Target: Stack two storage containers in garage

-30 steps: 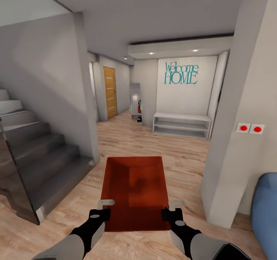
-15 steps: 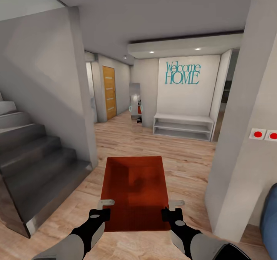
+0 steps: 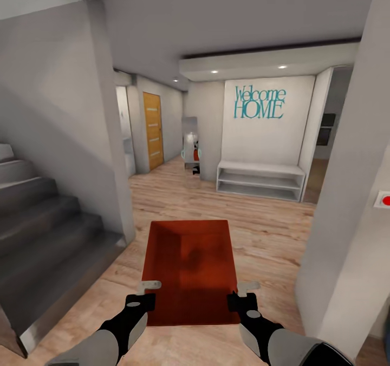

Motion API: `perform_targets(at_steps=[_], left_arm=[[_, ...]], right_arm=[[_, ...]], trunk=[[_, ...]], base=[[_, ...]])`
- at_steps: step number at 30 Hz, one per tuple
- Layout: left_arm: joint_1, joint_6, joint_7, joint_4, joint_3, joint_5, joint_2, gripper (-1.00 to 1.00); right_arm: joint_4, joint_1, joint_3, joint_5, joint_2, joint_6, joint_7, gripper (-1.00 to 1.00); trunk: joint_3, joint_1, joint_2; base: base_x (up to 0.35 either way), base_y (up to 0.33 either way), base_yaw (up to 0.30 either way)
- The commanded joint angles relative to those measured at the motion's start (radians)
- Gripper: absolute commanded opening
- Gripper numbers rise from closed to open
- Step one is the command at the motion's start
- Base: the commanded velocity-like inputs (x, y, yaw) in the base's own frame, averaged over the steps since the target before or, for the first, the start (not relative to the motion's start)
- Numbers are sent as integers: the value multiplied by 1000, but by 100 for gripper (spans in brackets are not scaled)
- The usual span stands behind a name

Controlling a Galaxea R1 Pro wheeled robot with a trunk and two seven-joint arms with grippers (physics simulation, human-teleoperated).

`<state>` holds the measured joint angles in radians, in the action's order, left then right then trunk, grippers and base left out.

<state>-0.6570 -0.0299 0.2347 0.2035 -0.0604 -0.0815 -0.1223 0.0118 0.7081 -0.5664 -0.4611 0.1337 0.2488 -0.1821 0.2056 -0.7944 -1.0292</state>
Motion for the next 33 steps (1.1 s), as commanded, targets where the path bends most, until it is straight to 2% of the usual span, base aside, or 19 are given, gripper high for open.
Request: perform_targets(at_steps=[1,33], left_arm=[[-1,-4,6,19,-56,-26,0,-100],[-1,-4,6,18,-57,-26,-2,-100]], right_arm=[[-6,1,7,-30,0,9,-7,-100],[-6,1,5,-30,1,9,-11,-100]], trunk=[[1,-1,-1],[1,-1,-1]], base=[[321,0,0],[321,0,0]])
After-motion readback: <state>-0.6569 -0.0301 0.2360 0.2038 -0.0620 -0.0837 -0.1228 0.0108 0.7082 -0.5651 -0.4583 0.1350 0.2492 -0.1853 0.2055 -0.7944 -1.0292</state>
